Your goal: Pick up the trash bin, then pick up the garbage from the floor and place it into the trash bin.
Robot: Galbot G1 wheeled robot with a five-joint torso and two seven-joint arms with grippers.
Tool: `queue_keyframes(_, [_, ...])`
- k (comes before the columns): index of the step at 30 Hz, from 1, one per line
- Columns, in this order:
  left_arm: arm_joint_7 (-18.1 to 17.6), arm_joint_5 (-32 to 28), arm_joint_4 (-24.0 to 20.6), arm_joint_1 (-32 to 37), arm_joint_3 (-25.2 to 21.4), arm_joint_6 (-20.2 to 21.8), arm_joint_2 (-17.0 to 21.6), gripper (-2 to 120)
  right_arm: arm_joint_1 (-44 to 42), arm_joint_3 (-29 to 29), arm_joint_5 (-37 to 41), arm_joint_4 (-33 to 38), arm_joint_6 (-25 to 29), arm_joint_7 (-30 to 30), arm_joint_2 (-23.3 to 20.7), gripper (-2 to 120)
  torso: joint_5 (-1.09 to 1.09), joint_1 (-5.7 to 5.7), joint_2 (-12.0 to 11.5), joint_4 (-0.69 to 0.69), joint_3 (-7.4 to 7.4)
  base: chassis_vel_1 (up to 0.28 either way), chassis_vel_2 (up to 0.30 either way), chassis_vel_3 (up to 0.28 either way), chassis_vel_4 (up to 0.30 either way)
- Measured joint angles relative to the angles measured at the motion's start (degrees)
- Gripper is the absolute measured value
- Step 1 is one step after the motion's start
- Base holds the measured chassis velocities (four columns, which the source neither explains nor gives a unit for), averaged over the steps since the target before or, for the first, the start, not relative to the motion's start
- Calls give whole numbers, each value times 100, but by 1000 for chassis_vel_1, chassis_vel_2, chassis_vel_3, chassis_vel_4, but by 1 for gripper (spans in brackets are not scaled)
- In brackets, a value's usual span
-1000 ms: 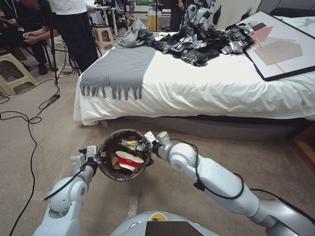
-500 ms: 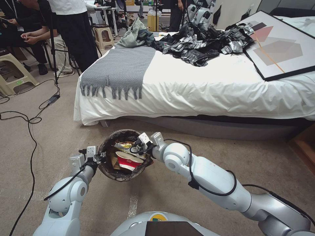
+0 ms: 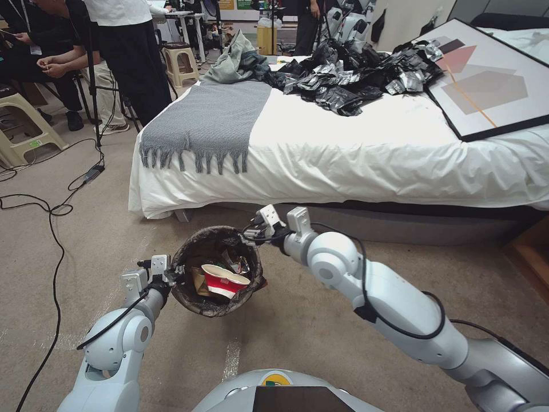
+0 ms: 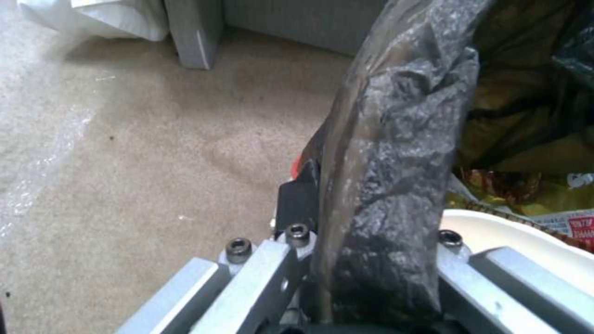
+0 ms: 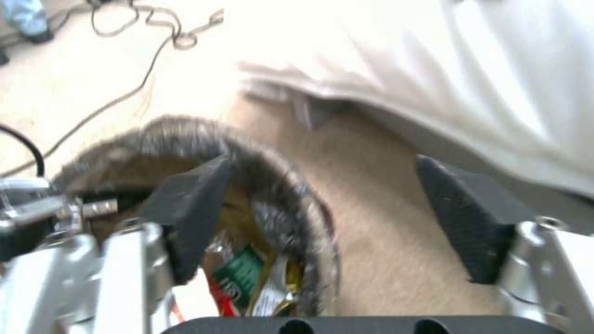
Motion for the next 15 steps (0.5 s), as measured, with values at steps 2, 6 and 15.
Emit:
queue_keyframes(2, [2, 4, -19, 3, 2, 0, -6, 0, -84, 241, 13, 251, 120, 103, -151, 88, 0, 0, 0, 1, 0, 0, 0, 0, 0])
queue_keyframes(6, [45, 34, -55, 25, -19, 0, 5, 0, -552, 946, -711, 444, 430, 131, -281, 99, 0, 0, 0, 3, 0, 0, 0, 0, 0])
queue_keyframes(15, [62, 94, -132, 37, -2, 0, 28, 0, -2478, 3024, -2277, 198, 1580, -54, -104, 100, -1, 0, 0, 0, 0, 0, 0, 0, 0])
